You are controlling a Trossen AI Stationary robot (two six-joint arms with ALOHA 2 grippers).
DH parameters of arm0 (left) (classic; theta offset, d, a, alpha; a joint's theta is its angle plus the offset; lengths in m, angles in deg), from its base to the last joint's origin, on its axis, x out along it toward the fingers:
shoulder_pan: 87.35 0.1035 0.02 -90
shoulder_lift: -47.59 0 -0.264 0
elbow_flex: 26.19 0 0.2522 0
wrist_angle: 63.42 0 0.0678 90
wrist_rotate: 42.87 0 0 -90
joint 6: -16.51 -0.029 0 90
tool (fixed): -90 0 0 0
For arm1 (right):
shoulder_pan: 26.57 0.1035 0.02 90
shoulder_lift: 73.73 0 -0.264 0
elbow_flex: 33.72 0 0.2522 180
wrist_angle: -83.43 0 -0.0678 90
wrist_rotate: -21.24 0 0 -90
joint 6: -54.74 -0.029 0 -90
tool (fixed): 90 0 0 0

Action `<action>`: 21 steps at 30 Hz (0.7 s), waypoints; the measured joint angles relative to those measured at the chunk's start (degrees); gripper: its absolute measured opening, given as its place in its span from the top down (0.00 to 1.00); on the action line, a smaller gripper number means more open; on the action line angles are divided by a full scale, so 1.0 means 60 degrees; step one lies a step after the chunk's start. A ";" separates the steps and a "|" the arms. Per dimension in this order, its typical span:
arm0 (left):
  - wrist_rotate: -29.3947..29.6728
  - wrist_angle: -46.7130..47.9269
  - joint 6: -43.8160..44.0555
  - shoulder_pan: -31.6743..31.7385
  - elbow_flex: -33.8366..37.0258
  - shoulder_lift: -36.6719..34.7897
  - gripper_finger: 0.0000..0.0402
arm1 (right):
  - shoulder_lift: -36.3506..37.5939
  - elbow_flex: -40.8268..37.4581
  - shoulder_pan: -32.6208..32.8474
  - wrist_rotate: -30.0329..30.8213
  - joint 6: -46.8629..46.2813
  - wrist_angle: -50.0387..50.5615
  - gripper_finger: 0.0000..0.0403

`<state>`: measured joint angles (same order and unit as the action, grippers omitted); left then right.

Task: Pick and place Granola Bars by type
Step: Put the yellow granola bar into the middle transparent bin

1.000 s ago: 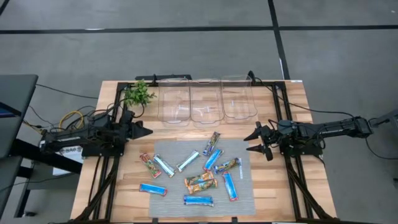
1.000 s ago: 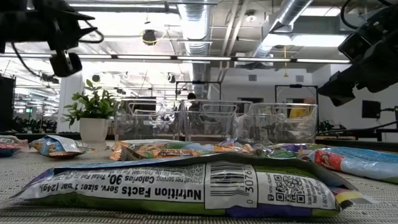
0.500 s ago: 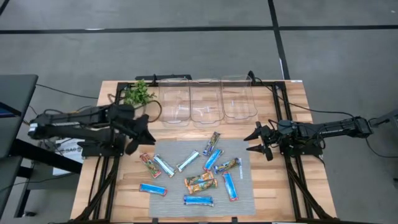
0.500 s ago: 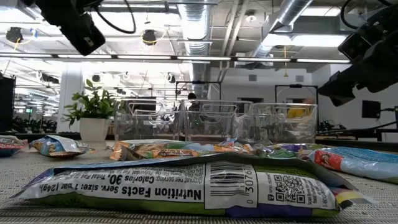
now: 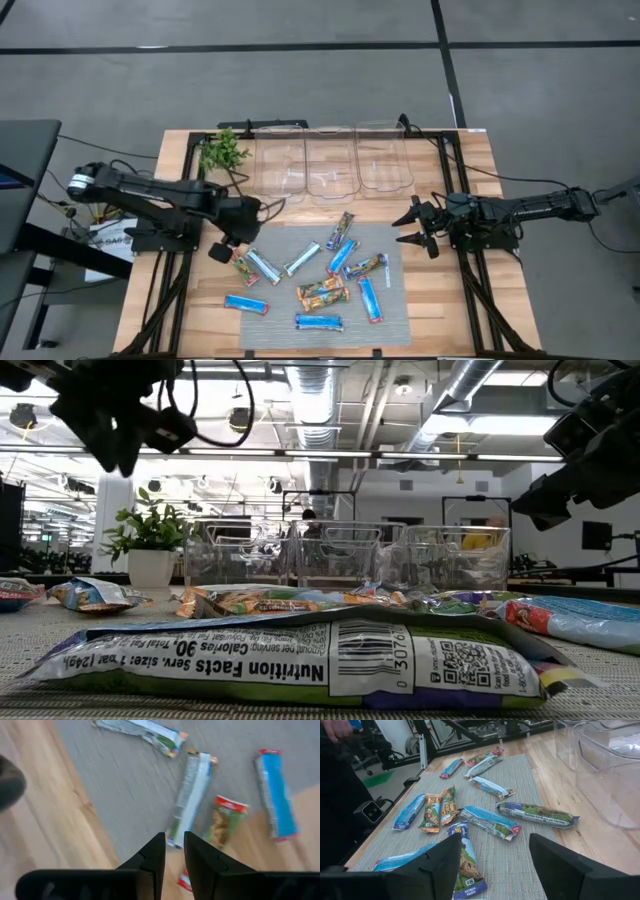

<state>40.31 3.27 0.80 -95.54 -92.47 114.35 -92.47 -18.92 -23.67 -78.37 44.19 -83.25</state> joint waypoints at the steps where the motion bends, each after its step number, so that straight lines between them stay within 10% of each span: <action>1: 0.0222 0.0002 -0.0115 -0.0147 -0.0057 0.0073 0.84 | 0.0000 -0.0003 -0.0003 0.0004 0.0000 -0.0003 0.44; 12: 0.2168 -0.0314 -0.0849 -0.1383 -0.0085 0.1285 0.84 | 0.0001 0.0000 0.0000 0.0001 0.0000 0.0000 0.44; 21: 0.1624 -0.1154 -0.1213 -0.1652 -0.0082 0.2449 0.65 | 0.0001 -0.0002 0.0000 0.0003 0.0000 -0.0002 0.44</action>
<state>50.05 -3.65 -6.47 -105.45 -92.96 129.05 -92.46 -18.93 -23.67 -78.35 44.19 -83.27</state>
